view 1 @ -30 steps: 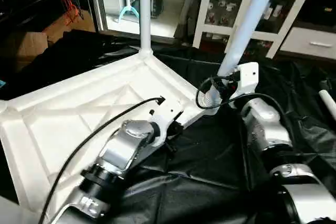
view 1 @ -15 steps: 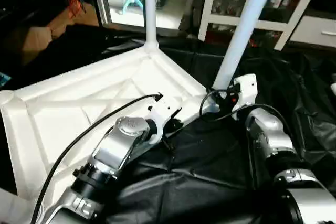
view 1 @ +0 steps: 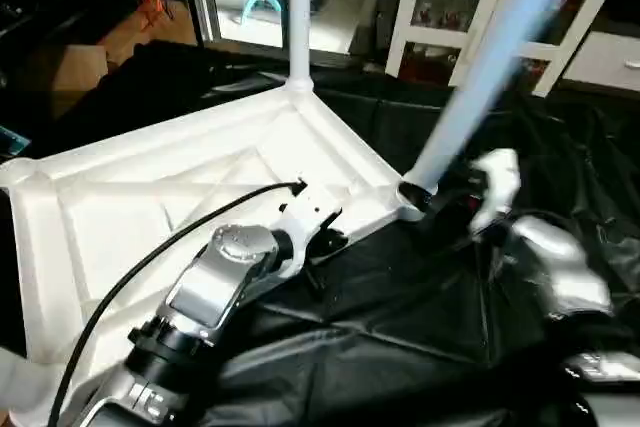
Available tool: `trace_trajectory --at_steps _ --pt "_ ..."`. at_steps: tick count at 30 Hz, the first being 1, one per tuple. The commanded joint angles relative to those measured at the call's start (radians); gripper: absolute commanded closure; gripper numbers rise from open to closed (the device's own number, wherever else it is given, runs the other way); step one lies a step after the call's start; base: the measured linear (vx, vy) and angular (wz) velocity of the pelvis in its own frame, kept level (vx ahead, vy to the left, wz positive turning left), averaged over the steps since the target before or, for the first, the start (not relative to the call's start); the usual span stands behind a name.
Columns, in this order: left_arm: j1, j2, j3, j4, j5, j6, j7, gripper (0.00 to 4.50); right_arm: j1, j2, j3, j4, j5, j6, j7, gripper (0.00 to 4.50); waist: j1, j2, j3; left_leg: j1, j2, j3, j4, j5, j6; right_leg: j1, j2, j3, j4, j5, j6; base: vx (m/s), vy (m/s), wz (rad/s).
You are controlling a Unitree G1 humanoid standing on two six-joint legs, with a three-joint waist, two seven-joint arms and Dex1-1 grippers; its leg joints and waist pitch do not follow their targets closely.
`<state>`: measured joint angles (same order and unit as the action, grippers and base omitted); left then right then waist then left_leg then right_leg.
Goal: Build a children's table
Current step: Insert table leg to table base
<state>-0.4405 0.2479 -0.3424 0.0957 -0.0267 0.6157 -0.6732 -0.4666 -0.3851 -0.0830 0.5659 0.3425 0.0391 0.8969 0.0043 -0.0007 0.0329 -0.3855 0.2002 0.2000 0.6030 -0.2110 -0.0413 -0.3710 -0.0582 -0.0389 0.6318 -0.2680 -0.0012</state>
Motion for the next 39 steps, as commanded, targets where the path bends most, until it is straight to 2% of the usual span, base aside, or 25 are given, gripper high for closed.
trace_trajectory --at_steps 1,3,4,5,8,10,13,16,20,21,22,24,25,26,27,28,29,30,31,33,34,36,37,38,39 --pt "0.009 0.023 -0.014 0.027 0.011 -0.026 -0.016 4.50 0.036 -0.051 -0.025 -0.080 0.032 0.048 0.054 0.65 0.008 0.001 -0.053 0.019 0.043 -0.024 -0.052 0.056 0.157 0.051 -0.072 0.039 -0.048 0.373 -0.291 0.000 0.000 0.00" --pt "0.010 0.028 -0.017 0.032 0.010 -0.030 -0.025 4.50 0.060 -0.082 -0.038 -0.106 0.042 0.062 0.074 0.65 0.010 -0.001 -0.053 0.021 0.044 -0.023 -0.050 0.042 0.151 0.052 -0.070 0.041 -0.051 0.366 -0.289 0.000 0.000 0.00" --pt "0.011 0.028 -0.020 0.034 0.009 -0.031 -0.029 4.50 0.064 -0.087 -0.047 -0.105 0.045 0.066 0.071 0.65 0.010 0.006 -0.055 0.020 0.042 -0.024 -0.049 0.049 0.147 0.052 -0.072 0.040 -0.048 0.374 -0.295 0.000 0.000 0.00" --pt "0.011 0.029 -0.028 0.036 0.009 -0.039 -0.039 4.50 0.069 -0.090 -0.059 -0.098 0.035 0.060 0.047 0.65 0.009 0.001 -0.054 0.019 0.041 -0.023 -0.049 0.049 0.145 0.052 -0.071 0.040 -0.050 0.375 -0.299 0.000 0.000 0.00" --pt "0.013 0.028 -0.035 0.031 0.007 -0.044 -0.051 4.50 0.074 -0.080 -0.072 -0.109 0.054 0.087 0.031 0.65 0.005 0.001 -0.054 0.018 0.039 -0.023 -0.048 0.036 0.143 0.051 -0.071 0.040 -0.051 0.336 -0.307 0.000 0.000 0.00" --pt "0.016 0.029 -0.037 0.027 0.006 -0.045 -0.053 4.50 0.078 -0.071 -0.075 -0.127 0.080 0.114 0.035 0.65 0.007 0.002 -0.054 0.018 0.040 -0.023 -0.047 0.031 0.143 0.050 -0.071 0.040 -0.052 0.308 -0.308 0.000 0.000 0.00" --pt "0.027 0.038 -0.044 0.021 0.008 -0.051 -0.054 4.50 0.101 -0.070 -0.055 -0.161 0.083 0.100 0.067 0.65 0.010 0.000 -0.056 0.018 0.042 -0.024 -0.044 0.049 0.154 0.050 -0.073 0.040 -0.047 0.323 -0.304 0.000 0.000 0.00" --pt "0.043 0.043 -0.050 0.009 0.010 -0.052 -0.058 4.50 0.115 -0.069 -0.061 -0.141 0.058 0.094 0.041 0.65 0.015 0.000 -0.055 0.018 0.043 -0.024 -0.044 0.060 0.156 0.048 -0.073 0.039 -0.046 0.330 -0.306 0.000 0.000 0.00" --pt "0.066 0.050 -0.072 -0.002 0.021 -0.074 -0.070 4.50 0.140 -0.098 -0.065 -0.012 -0.056 0.039 -0.102 0.65 0.020 -0.003 -0.054 0.020 0.040 -0.021 -0.043 0.051 0.133 0.045 -0.072 0.039 -0.049 0.275 -0.303 0.000 0.000 0.00" --pt "0.079 0.050 -0.082 0.002 0.025 -0.105 -0.075 4.50 0.156 -0.099 -0.087 0.026 -0.079 0.033 -0.188 0.65 0.025 0.010 -0.053 0.022 0.040 -0.022 -0.044 0.054 0.122 0.042 -0.072 0.039 -0.050 0.259 -0.300 0.000 0.000 0.00" --pt "0.095 0.048 -0.089 0.020 0.034 -0.137 -0.067 4.50 0.173 -0.074 -0.130 0.029 -0.062 0.039 -0.267 0.65 0.031 0.030 -0.053 0.024 0.039 -0.024 -0.042 0.057 0.106 0.040 -0.073 0.040 -0.050 0.258 -0.295 0.000 0.000 0.00" --pt "0.104 0.042 -0.088 0.057 0.055 -0.188 -0.032 4.50 0.190 -0.036 -0.167 -0.008 -0.027 0.042 -0.306 0.65 0.027 0.016 -0.053 0.022 0.038 -0.023 -0.045 0.034 0.097 0.046 -0.069 0.041 -0.053 0.288 -0.285 0.000 0.000 0.00" --pt "0.106 0.035 -0.082 0.084 0.070 -0.227 0.000 4.50 0.202 -0.009 -0.184 -0.040 -0.006 0.039 -0.319 0.65 0.027 0.021 -0.053 0.022 0.035 -0.023 -0.045 0.001 0.096 0.046 -0.070 0.040 -0.056 0.272 -0.276 0.000 0.000 0.00" --pt "0.099 0.016 -0.049 0.105 0.058 -0.241 0.029 4.50 0.211 0.009 -0.180 -0.071 -0.008 0.023 -0.324 0.65 0.027 0.054 -0.052 0.020 0.034 -0.029 -0.047 -0.037 0.089 0.046 -0.075 0.038 -0.054 0.229 -0.271 0.000 0.000 0.00" --pt "0.082 -0.001 -0.007 0.122 0.033 -0.255 0.043 4.23 0.217 0.032 -0.176 -0.107 -0.010 0.001 -0.329 0.63 0.017 0.035 -0.046 0.020 0.036 -0.025 -0.052 -0.087 0.080 0.044 -0.071 0.038 -0.068 0.164 -0.260 0.000 0.000 0.00" --pt "0.074 -0.004 0.005 0.124 0.023 -0.260 0.041 4.06 0.218 0.039 -0.175 -0.117 -0.010 -0.007 -0.331 0.62 0.021 0.058 -0.047 0.022 0.035 -0.029 -0.054 -0.104 0.068 0.044 -0.074 0.036 -0.067 0.131 -0.258 0.000 0.000 0.00" --pt "0.060 -0.007 0.023 0.126 0.008 -0.270 0.035 3.95 0.217 0.053 -0.176 -0.134 -0.008 -0.019 -0.334 0.62 0.014 0.046 -0.044 0.021 0.034 -0.027 -0.056 -0.144 0.061 0.042 -0.074 0.038 -0.077 0.052 -0.248 0.000 0.000 0.00" --pt "0.044 0.002 0.033 0.129 -0.001 -0.295 0.017 3.92 0.211 0.067 -0.177 -0.142 -0.006 -0.033 -0.347 0.62 0.018 0.085 -0.047 0.025 0.034 -0.032 -0.056 -0.150 0.052 0.041 -0.079 0.036 -0.074 0.024 -0.246 0.000 0.000 0.00" --pt "0.030 0.011 0.042 0.132 -0.008 -0.310 0.001 3.84 0.205 0.077 -0.179 -0.148 -0.007 -0.045 -0.362 0.62 0.011 0.077 -0.042 0.026 0.033 -0.030 -0.057 -0.179 0.042 0.037 -0.075 0.037 -0.084 -0.037 -0.241 0.000 0.000 0.00" --pt "-0.024 0.036 0.068 0.176 -0.013 -0.356 -0.019 3.65 0.183 0.100 -0.183 -0.166 -0.008 -0.061 -0.420 0.62 0.006 0.098 -0.045 0.020 0.030 -0.033 -0.056 -0.150 0.034 0.039 -0.074 0.035 -0.080 -0.013 -0.239 0.000 0.000 0.00" --pt "-0.052 0.042 0.083 0.200 -0.021 -0.364 -0.030 3.65 0.174 0.105 -0.186 -0.173 -0.012 -0.060 -0.443 0.62 0.002 0.096 -0.049 0.018 0.026 -0.032 -0.052 -0.120 0.041 0.040 -0.072 0.035 -0.077 0.018 -0.238 0.000 0.000 0.00" --pt "-0.144 0.059 0.121 0.294 -0.032 -0.390 -0.036 3.45 0.141 0.110 -0.192 -0.172 -0.021 -0.032 -0.488 0.62 0.001 0.110 -0.052 0.017 0.020 -0.031 -0.045 -0.069 0.058 0.039 -0.070 0.032 -0.072 0.075 -0.241 0.000 0.000 0.00" --pt "-0.166 0.066 0.126 0.320 -0.031 -0.399 -0.041 3.45 0.129 0.110 -0.189 -0.164 -0.031 -0.025 -0.500 0.62 0.001 0.109 -0.059 0.011 0.017 -0.034 -0.040 -0.016 0.070 0.046 -0.068 0.030 -0.061 0.151 -0.242 0.000 0.000 0.00" --pt "-0.206 0.070 0.138 0.364 -0.025 -0.418 -0.029 3.39 0.108 0.108 -0.188 -0.147 -0.043 -0.016 -0.518 0.62 0.001 0.110 -0.063 0.009 0.015 -0.036 -0.034 0.040 0.092 0.045 -0.066 0.029 -0.052 0.242 -0.241 0.000 0.000 0.00" --pt "-0.239 0.074 0.150 0.402 -0.022 -0.434 -0.022 3.26 0.089 0.109 -0.186 -0.134 -0.053 -0.009 -0.534 0.62 0.001 0.112 -0.063 0.009 0.015 -0.036 -0.031 0.059 0.102 0.044 -0.066 0.028 -0.047 0.281 -0.242 0.000 0.000 0.00"
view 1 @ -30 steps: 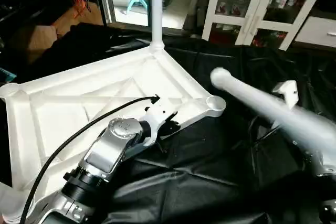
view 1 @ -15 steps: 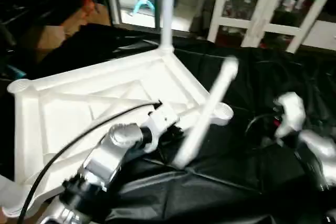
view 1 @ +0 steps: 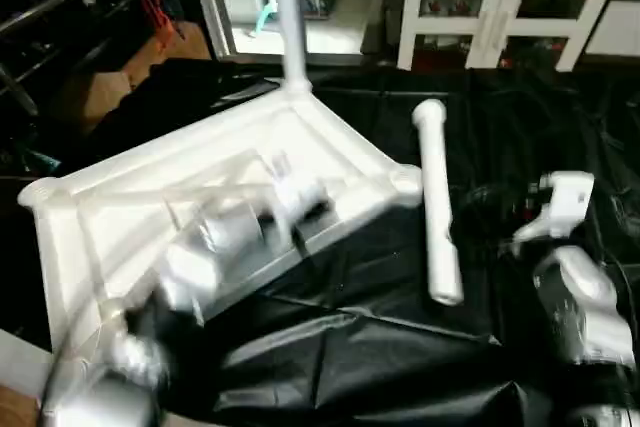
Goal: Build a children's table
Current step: Insert table leg to table base
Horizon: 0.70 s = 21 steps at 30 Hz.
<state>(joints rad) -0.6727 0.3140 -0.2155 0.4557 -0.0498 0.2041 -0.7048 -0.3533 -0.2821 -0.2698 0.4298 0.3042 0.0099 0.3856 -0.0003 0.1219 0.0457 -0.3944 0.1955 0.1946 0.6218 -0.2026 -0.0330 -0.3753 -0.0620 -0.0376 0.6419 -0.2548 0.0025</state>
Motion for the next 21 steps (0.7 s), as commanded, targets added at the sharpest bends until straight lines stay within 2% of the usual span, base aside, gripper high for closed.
trace_trajectory --at_steps 1,3,4,5,6,7,8,9,10,11,12,13,14,15,16,17,18,19,20,21 --pt "-0.038 0.012 0.033 0.075 0.000 -0.030 0.010 3.18 -0.044 0.008 -0.001 0.016 -0.023 0.022 -0.036 0.62 0.007 -0.010 -0.080 0.019 0.016 -0.031 -0.045 0.082 0.114 0.048 -0.062 0.025 -0.052 0.325 -0.246 0.000 0.000 0.00" --pt "-0.097 0.015 0.072 0.104 -0.034 -0.029 0.012 3.02 -0.088 0.000 0.001 0.025 -0.041 0.030 -0.067 0.62 0.011 -0.013 -0.086 0.016 0.017 -0.031 -0.038 0.126 0.146 0.048 -0.063 0.025 -0.042 0.409 -0.247 0.000 0.000 0.00" --pt "-0.117 0.016 0.087 0.105 -0.052 -0.022 0.011 2.93 -0.105 -0.006 0.004 0.022 -0.048 0.043 -0.084 0.62 0.016 -0.011 -0.093 0.017 0.016 -0.032 -0.032 0.163 0.163 0.048 -0.063 0.022 -0.034 0.461 -0.248 0.000 0.000 0.00" --pt "-0.123 0.018 0.092 0.105 -0.059 -0.019 0.009 2.93 -0.112 -0.008 0.005 0.020 -0.051 0.050 -0.093 0.62 0.021 -0.021 -0.092 0.012 0.016 -0.031 -0.032 0.178 0.180 0.048 -0.065 0.022 -0.029 0.484 -0.250 0.000 0.000 0.00" --pt "-0.132 0.017 0.101 0.100 -0.070 -0.018 0.006 2.75 -0.143 -0.033 0.007 -0.002 -0.073 0.123 -0.151 0.62 0.021 -0.028 -0.092 0.013 0.018 -0.029 -0.033 0.173 0.190 0.046 -0.066 0.022 -0.033 0.475 -0.250 0.000 0.000 0.00" --pt "-0.131 0.016 0.103 0.094 -0.072 -0.017 0.008 2.66 -0.148 -0.037 0.007 -0.006 -0.073 0.137 -0.156 0.62 0.026 -0.036 -0.090 0.013 0.017 -0.028 -0.034 0.175 0.191 0.047 -0.064 0.021 -0.031 0.436 -0.257 0.000 0.000 0.00" --pt "-0.107 0.000 0.117 0.042 -0.091 0.012 0.006 2.59 -0.181 -0.071 0.020 -0.024 -0.038 0.231 -0.105 0.62 0.032 -0.046 -0.089 0.015 0.019 -0.024 -0.034 0.158 0.195 0.046 -0.065 0.023 -0.033 0.389 -0.264 0.000 0.000 0.00" --pt "-0.081 -0.014 0.121 -0.005 -0.110 0.036 -0.005 2.53 -0.202 -0.094 0.033 -0.023 -0.034 0.263 -0.069 0.62 0.039 -0.051 -0.087 0.017 0.022 -0.020 -0.035 0.143 0.199 0.043 -0.066 0.023 -0.038 0.341 -0.269 0.000 0.000 0.00" --pt "-0.069 -0.018 0.122 -0.023 -0.119 0.047 -0.012 2.53 -0.211 -0.100 0.040 -0.016 -0.040 0.267 -0.062 0.62 0.043 -0.048 -0.086 0.016 0.025 -0.022 -0.035 0.142 0.201 0.043 -0.070 0.023 -0.037 0.321 -0.273 0.000 0.000 0.00" --pt "-0.052 -0.023 0.123 -0.049 -0.131 0.062 -0.022 2.38 -0.224 -0.109 0.050 -0.007 -0.050 0.273 -0.051 0.37 0.046 -0.046 -0.086 0.017 0.027 -0.020 -0.035 0.144 0.202 0.039 -0.071 0.023 -0.038 0.305 -0.275 0.000 0.000 0.00" --pt "0.026 -0.045 0.109 -0.166 -0.191 0.123 -0.054 2.36 -0.277 -0.146 0.088 0.059 -0.107 0.316 -0.032 0.31 0.046 -0.052 -0.086 0.017 0.033 -0.021 -0.033 0.161 0.204 0.036 -0.072 0.021 -0.032 0.279 -0.286 0.000 0.000 0.00" --pt "0.073 -0.060 0.101 -0.228 -0.227 0.151 -0.060 2.36 -0.305 -0.161 0.102 0.106 -0.132 0.337 -0.033 0.27 0.047 -0.052 -0.084 0.013 0.031 -0.023 -0.033 0.173 0.208 0.037 -0.072 0.019 -0.033 0.274 -0.290 0.000 0.000 0.00" --pt "0.122 -0.078 0.094 -0.292 -0.258 0.185 -0.045 2.36 -0.339 -0.177 0.108 0.162 -0.157 0.346 -0.049 0.18 0.043 -0.078 -0.084 0.011 0.034 -0.018 -0.034 0.171 0.202 0.039 -0.074 0.021 -0.031 0.258 -0.303 0.000 0.000 0.00" --pt "0.156 -0.090 0.090 -0.340 -0.279 0.211 -0.027 2.36 -0.372 -0.186 0.108 0.211 -0.171 0.352 -0.068 0.18 0.050 -0.068 -0.083 0.016 0.032 -0.014 -0.032 0.153 0.193 0.031 -0.077 0.023 -0.038 0.213 -0.304 0.000 0.000 0.00" --pt "0.156 -0.090 0.090 -0.340 -0.279 0.211 -0.027 2.36 -0.372 -0.186 0.108 0.211 -0.171 0.352 -0.068 0.07 0.050 -0.065 -0.080 0.017 0.032 -0.014 -0.033 0.143 0.189 0.027 -0.073 0.024 -0.043 0.192 -0.301 0.000 0.000 0.00" --pt "0.184 -0.110 0.093 -0.385 -0.301 0.237 0.002 2.36 -0.407 -0.200 0.111 0.259 -0.182 0.372 -0.079 0.07 0.053 -0.063 -0.079 0.020 0.032 -0.012 -0.032 0.140 0.184 0.024 -0.069 0.024 -0.044 0.183 -0.295 0.000 0.000 0.00" --pt "0.205 -0.126 0.098 -0.419 -0.318 0.258 0.026 2.36 -0.435 -0.211 0.115 0.296 -0.189 0.389 -0.085 0.07 0.050 -0.084 -0.081 0.019 0.035 -0.014 -0.035 0.144 0.173 0.029 -0.070 0.024 -0.037 0.191 -0.299 0.000 0.000 0.00" --pt "0.225 -0.132 0.100 -0.452 -0.329 0.275 0.039 2.36 -0.467 -0.219 0.129 0.340 -0.205 0.423 -0.098 0.07 0.053 -0.085 -0.079 0.024 0.036 -0.010 -0.036 0.135 0.159 0.024 -0.068 0.024 -0.043 0.183 -0.296 0.000 0.000 0.00" --pt "0.257 -0.115 0.078 -0.512 -0.304 0.283 0.042 2.36 -0.520 -0.238 0.166 0.420 -0.255 0.446 -0.129 0.07 0.048 -0.105 -0.074 0.020 0.036 -0.008 -0.039 0.114 0.151 0.026 -0.068 0.025 -0.047 0.168 -0.300 0.000 0.000 0.00" --pt "0.260 -0.113 0.076 -0.518 -0.301 0.285 0.042 2.36 -0.525 -0.240 0.170 0.428 -0.260 0.448 -0.132 0.07 0.049 -0.103 -0.072 0.017 0.033 -0.008 -0.041 0.091 0.138 0.028 -0.070 0.026 -0.047 0.135 -0.296 0.000 0.000 0.00"
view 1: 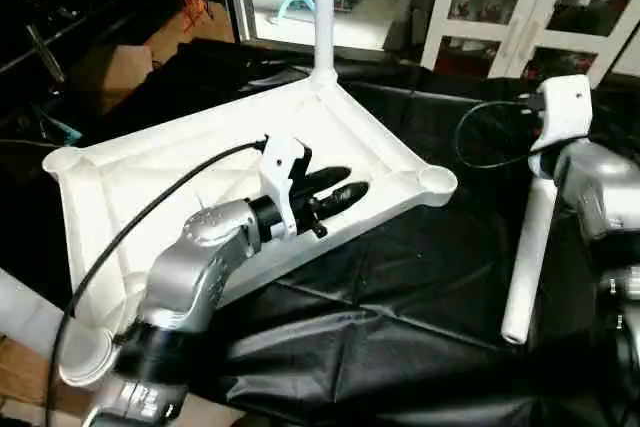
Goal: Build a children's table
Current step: Insert table leg to table base
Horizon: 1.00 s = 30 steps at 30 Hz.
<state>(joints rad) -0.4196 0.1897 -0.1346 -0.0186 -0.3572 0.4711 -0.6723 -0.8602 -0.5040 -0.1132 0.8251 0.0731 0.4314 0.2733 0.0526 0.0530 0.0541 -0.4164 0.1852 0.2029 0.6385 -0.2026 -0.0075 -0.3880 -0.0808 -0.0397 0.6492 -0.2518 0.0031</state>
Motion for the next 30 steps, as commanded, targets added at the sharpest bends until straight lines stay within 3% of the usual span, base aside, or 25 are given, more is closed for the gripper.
trace_trajectory --at_steps 1,2,3,4,6,7,10,12,13,15,16,17,18,22,24,26,27,30 --pt "0.007 0.011 -0.005 -0.044 0.007 0.018 0.009 2.36 -0.019 -0.018 0.014 0.033 -0.029 0.026 -0.019 0.07 -0.002 -0.032 -0.077 0.042 0.044 -0.014 -0.057 0.077 0.105 0.037 -0.051 0.030 -0.059 0.118 -0.289 0.000 0.000 0.00" --pt "0.026 0.029 -0.015 -0.078 0.013 0.028 -0.001 2.36 -0.036 -0.027 0.015 0.057 -0.037 0.037 -0.037 0.07 -0.002 -0.031 -0.077 0.044 0.044 -0.012 -0.057 0.067 0.098 0.036 -0.050 0.032 -0.059 0.114 -0.283 0.000 0.000 0.00" --pt "0.062 0.048 -0.015 -0.150 0.008 0.068 -0.005 2.36 -0.057 -0.043 0.001 0.090 -0.031 0.058 -0.064 0.07 -0.008 -0.057 -0.078 0.038 0.044 -0.014 -0.060 0.078 0.093 0.044 -0.049 0.032 -0.054 0.128 -0.275 0.000 0.000 0.00" --pt "0.077 0.056 -0.011 -0.181 -0.002 0.090 -0.003 2.36 -0.063 -0.051 -0.003 0.106 -0.041 0.067 -0.088 0.07 -0.008 -0.050 -0.078 0.040 0.045 -0.016 -0.060 0.091 0.089 0.042 -0.050 0.031 -0.050 0.146 -0.268 0.000 0.000 0.00" --pt "0.097 0.072 -0.008 -0.225 -0.023 0.120 0.000 2.36 -0.062 -0.068 -0.016 0.129 -0.048 0.080 -0.113 0.07 -0.010 -0.053 -0.078 0.043 0.042 -0.012 -0.057 0.101 0.079 0.039 -0.045 0.032 -0.050 0.170 -0.259 0.000 0.000 0.00" --pt "0.097 0.072 -0.008 -0.225 -0.023 0.120 0.000 2.36 -0.062 -0.068 -0.016 0.129 -0.048 0.080 -0.113 0.07 -0.011 -0.059 -0.078 0.042 0.041 -0.011 -0.058 0.098 0.073 0.040 -0.044 0.033 -0.049 0.179 -0.257 0.000 0.000 0.00" --pt "0.119 0.103 -0.029 -0.281 -0.058 0.156 -0.025 2.36 -0.040 -0.112 -0.061 0.161 -0.024 0.118 -0.127 0.07 -0.015 -0.068 -0.076 0.041 0.040 -0.010 -0.060 0.075 0.048 0.043 -0.041 0.034 -0.049 0.188 -0.254 0.000 0.000 0.00" --pt "0.125 0.110 -0.037 -0.296 -0.066 0.166 -0.035 2.36 -0.037 -0.125 -0.072 0.180 -0.019 0.130 -0.130 0.07 -0.016 -0.071 -0.076 0.041 0.037 -0.008 -0.058 0.075 0.049 0.044 -0.040 0.035 -0.049 0.206 -0.255 0.000 0.000 0.00" --pt "0.131 0.116 -0.058 -0.313 -0.069 0.184 -0.052 2.36 -0.020 -0.144 -0.096 0.224 0.009 0.180 -0.106 0.07 -0.015 -0.057 -0.075 0.039 0.036 -0.008 -0.057 0.076 0.047 0.043 -0.041 0.036 -0.047 0.213 -0.258 0.000 0.000 0.00" --pt "0.132 0.114 -0.062 -0.317 -0.072 0.192 -0.055 2.36 -0.013 -0.145 -0.102 0.238 0.019 0.196 -0.093 0.07 -0.020 -0.067 -0.077 0.037 0.034 -0.007 -0.055 0.073 0.051 0.048 -0.038 0.036 -0.049 0.231 -0.263 0.000 0.000 0.00" --pt "0.127 0.111 -0.070 -0.314 -0.077 0.199 -0.062 2.36 0.005 -0.135 -0.085 0.253 0.027 0.223 -0.021 0.07 -0.021 -0.051 -0.077 0.034 0.034 -0.010 -0.054 0.078 0.052 0.048 -0.041 0.035 -0.046 0.242 -0.269 0.000 0.000 0.00" --pt "0.126 0.110 -0.072 -0.313 -0.079 0.201 -0.063 2.36 0.010 -0.131 -0.080 0.257 0.028 0.229 0.000 0.07 -0.026 -0.058 -0.078 0.034 0.034 -0.008 -0.053 0.065 0.059 0.050 -0.041 0.035 -0.050 0.245 -0.278 0.000 0.000 0.00" --pt "0.118 0.109 -0.081 -0.311 -0.090 0.209 -0.071 2.36 0.032 -0.114 -0.055 0.237 0.034 0.229 0.096 0.07 -0.028 -0.059 -0.078 0.031 0.035 -0.009 -0.054 0.065 0.064 0.053 -0.042 0.034 -0.049 0.250 -0.291 0.000 0.000 0.00" --pt "0.115 0.113 -0.087 -0.315 -0.099 0.216 -0.073 2.36 0.048 -0.103 -0.044 0.212 0.036 0.216 0.143 0.07 -0.032 -0.060 -0.078 0.033 0.042 -0.008 -0.053 0.058 0.083 0.052 -0.045 0.033 -0.051 0.227 -0.316 0.000 0.000 0.00" --pt "0.108 0.114 -0.087 -0.310 -0.096 0.215 -0.068 2.36 0.041 -0.101 -0.051 0.217 0.033 0.196 0.129 0.07 -0.032 -0.065 -0.076 0.037 0.043 -0.006 -0.054 0.043 0.078 0.050 -0.045 0.035 -0.054 0.186 -0.319 0.000 0.000 0.00" --pt "0.105 0.114 -0.086 -0.309 -0.096 0.215 -0.066 2.36 0.038 -0.099 -0.054 0.220 0.034 0.189 0.125 0.07 -0.031 -0.062 -0.073 0.040 0.044 -0.005 -0.057 0.011 0.063 0.047 -0.045 0.036 -0.059 0.128 -0.317 0.000 0.000 0.00" --pt "0.106 0.115 -0.084 -0.313 -0.096 0.219 -0.065 2.36 0.033 -0.096 -0.050 0.224 0.026 0.179 0.105 0.07 -0.030 -0.066 -0.070 0.043 0.044 -0.006 -0.059 -0.013 0.043 0.047 -0.045 0.036 -0.062 0.081 -0.308 0.000 0.000 0.00" --pt "0.114 0.120 -0.084 -0.330 -0.101 0.229 -0.065 2.36 0.017 -0.096 -0.042 0.232 -0.007 0.151 0.021 0.07 -0.027 -0.068 -0.071 0.047 0.043 -0.006 -0.061 -0.004 0.019 0.044 -0.043 0.037 -0.061 0.072 -0.292 0.000 0.000 0.00"
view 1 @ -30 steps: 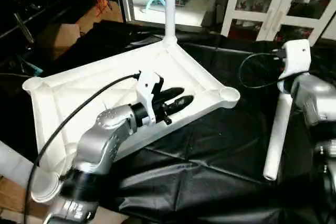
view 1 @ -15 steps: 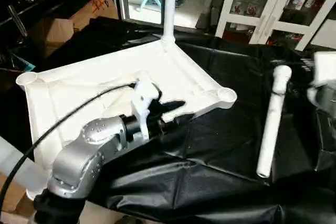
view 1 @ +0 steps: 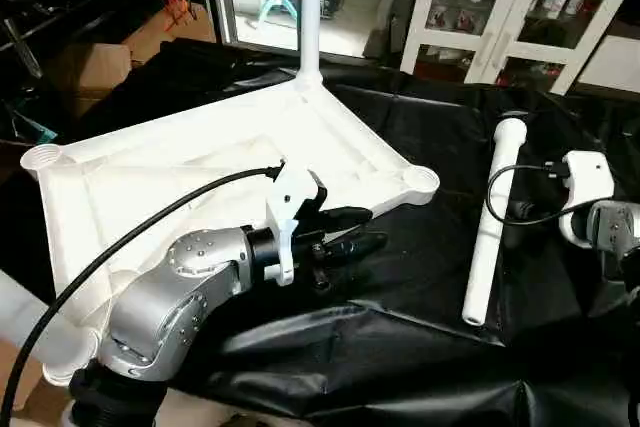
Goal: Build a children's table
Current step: Insert table leg to table base
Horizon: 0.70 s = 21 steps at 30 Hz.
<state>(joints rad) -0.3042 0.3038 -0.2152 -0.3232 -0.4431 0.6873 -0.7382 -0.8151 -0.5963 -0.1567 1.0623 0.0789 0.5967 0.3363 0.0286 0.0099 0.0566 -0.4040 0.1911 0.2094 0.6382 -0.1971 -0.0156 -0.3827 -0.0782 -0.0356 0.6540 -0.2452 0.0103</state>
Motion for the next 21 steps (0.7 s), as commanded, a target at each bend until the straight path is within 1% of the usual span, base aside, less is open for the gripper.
trace_trajectory --at_steps 1,2,4,5,6,7,8,9,10,11,12,13,14,16,17,19,20,21 --pt "-0.001 0.006 -0.003 -0.026 -0.015 0.013 0.001 2.36 -0.028 -0.004 0.002 -0.006 -0.013 -0.014 -0.042 0.07 -0.002 -0.025 -0.075 0.034 0.036 -0.012 -0.060 -0.001 0.027 0.040 -0.045 0.033 -0.063 0.078 -0.297 0.000 0.000 0.00" --pt "0.002 0.009 -0.004 -0.030 -0.015 0.016 0.002 2.36 -0.046 -0.007 -0.003 0.000 -0.021 -0.014 -0.082 0.07 -0.001 -0.028 -0.075 0.032 0.036 -0.013 -0.060 0.009 0.029 0.041 -0.045 0.033 -0.062 0.090 -0.293 0.000 0.000 0.00" --pt "0.003 0.011 -0.004 -0.033 -0.015 0.019 0.003 2.36 -0.057 -0.010 -0.005 0.002 -0.028 -0.013 -0.103 0.07 -0.001 -0.027 -0.076 0.031 0.034 -0.012 -0.058 0.023 0.035 0.040 -0.043 0.033 -0.059 0.120 -0.289 0.000 0.000 0.00" --pt "0.006 0.014 -0.003 -0.037 -0.012 0.022 0.008 2.36 -0.079 -0.009 -0.017 -0.002 -0.030 -0.052 -0.141 0.07 0.000 -0.030 -0.078 0.030 0.033 -0.011 -0.056 0.034 0.039 0.041 -0.044 0.034 -0.057 0.138 -0.287 0.000 0.000 0.00" --pt "0.006 0.015 -0.002 -0.039 -0.012 0.023 0.011 2.36 -0.093 -0.006 -0.028 -0.006 -0.023 -0.075 -0.154 0.07 0.000 -0.029 -0.077 0.030 0.032 -0.011 -0.056 0.036 0.042 0.040 -0.043 0.034 -0.057 0.143 -0.286 0.000 0.000 0.00" --pt "0.008 0.018 0.000 -0.042 -0.012 0.025 0.012 2.36 -0.111 0.001 -0.044 -0.010 -0.012 -0.105 -0.172 0.07 0.001 -0.038 -0.078 0.029 0.032 -0.009 -0.055 0.032 0.047 0.041 -0.044 0.034 -0.058 0.145 -0.282 0.000 0.000 0.00" --pt "0.008 0.018 0.000 -0.042 -0.012 0.025 0.012 2.36 -0.111 0.001 -0.044 -0.010 -0.012 -0.105 -0.172 0.07 0.002 -0.035 -0.078 0.027 0.031 -0.010 -0.055 0.029 0.049 0.042 -0.044 0.034 -0.056 0.139 -0.278 0.000 0.000 0.00" --pt "0.011 0.021 0.001 -0.046 -0.013 0.027 0.013 2.36 -0.134 0.016 -0.066 -0.017 0.015 -0.140 -0.158 0.07 0.002 -0.037 -0.077 0.028 0.031 -0.009 -0.055 0.026 0.051 0.041 -0.044 0.034 -0.057 0.136 -0.275 0.000 0.000 0.00" --pt "0.014 0.025 0.001 -0.052 -0.017 0.032 0.010 2.36 -0.151 0.032 -0.073 -0.024 0.032 -0.146 -0.139 0.07 0.001 -0.036 -0.077 0.026 0.033 -0.010 -0.055 0.019 0.055 0.041 -0.046 0.034 -0.056 0.134 -0.274 0.000 0.000 0.00" --pt "0.015 0.026 0.002 -0.053 -0.018 0.033 0.010 2.36 -0.154 0.034 -0.074 -0.024 0.034 -0.146 -0.136 0.07 -0.001 -0.035 -0.075 0.025 0.032 -0.011 -0.056 0.016 0.057 0.040 -0.043 0.033 -0.056 0.126 -0.270 0.000 0.000 0.00" --pt "0.016 0.028 0.002 -0.056 -0.020 0.036 0.009 2.36 -0.162 0.042 -0.076 -0.026 0.040 -0.147 -0.128 0.07 -0.002 -0.032 -0.076 0.027 0.033 -0.011 -0.056 0.015 0.055 0.038 -0.043 0.034 -0.055 0.126 -0.271 0.000 0.000 0.00" --pt "0.020 0.034 -0.001 -0.061 -0.023 0.042 0.007 2.36 -0.168 0.058 -0.063 -0.027 0.042 -0.115 -0.102 0.07 -0.002 -0.032 -0.075 0.029 0.033 -0.011 -0.056 0.014 0.055 0.037 -0.042 0.034 -0.056 0.126 -0.273 0.000 0.000 0.00" --pt "0.023 0.038 -0.004 -0.064 -0.025 0.047 0.004 2.36 -0.169 0.069 -0.047 -0.026 0.038 -0.084 -0.085 0.07 -0.001 -0.033 -0.076 0.027 0.033 -0.011 -0.056 0.023 0.057 0.039 -0.040 0.033 -0.054 0.138 -0.276 0.000 0.000 0.00" --pt "0.031 0.044 -0.014 -0.066 -0.025 0.049 0.003 2.36 -0.162 0.093 -0.006 -0.012 0.013 -0.028 -0.068 0.07 0.000 -0.030 -0.076 0.029 0.033 -0.012 -0.057 0.040 0.057 0.037 -0.039 0.032 -0.053 0.155 -0.281 0.000 0.000 0.00" --pt "0.033 0.045 -0.016 -0.066 -0.025 0.049 0.004 2.36 -0.158 0.100 0.008 0.001 -0.002 -0.012 -0.074 0.07 0.002 -0.029 -0.077 0.031 0.034 -0.011 -0.056 0.043 0.054 0.036 -0.040 0.033 -0.053 0.158 -0.285 0.000 0.000 0.00" --pt "0.032 0.043 -0.017 -0.069 -0.027 0.051 0.009 2.36 -0.135 0.104 0.044 0.029 -0.045 -0.001 -0.085 0.07 0.007 -0.032 -0.077 0.033 0.035 -0.010 -0.058 0.043 0.043 0.035 -0.042 0.033 -0.054 0.147 -0.289 0.000 0.000 0.00" --pt "0.031 0.041 -0.015 -0.070 -0.029 0.053 0.012 2.36 -0.124 0.103 0.058 0.042 -0.064 -0.007 -0.089 0.07 0.011 -0.029 -0.078 0.036 0.036 -0.010 -0.058 0.048 0.032 0.035 -0.042 0.033 -0.054 0.150 -0.287 0.000 0.000 0.00" --pt "0.030 0.041 -0.015 -0.071 -0.029 0.054 0.013 2.36 -0.115 0.102 0.057 0.050 -0.067 -0.013 -0.090 0.07 0.015 -0.030 -0.078 0.035 0.035 -0.009 -0.058 0.053 0.022 0.036 -0.041 0.033 -0.053 0.159 -0.281 0.000 0.000 0.00"
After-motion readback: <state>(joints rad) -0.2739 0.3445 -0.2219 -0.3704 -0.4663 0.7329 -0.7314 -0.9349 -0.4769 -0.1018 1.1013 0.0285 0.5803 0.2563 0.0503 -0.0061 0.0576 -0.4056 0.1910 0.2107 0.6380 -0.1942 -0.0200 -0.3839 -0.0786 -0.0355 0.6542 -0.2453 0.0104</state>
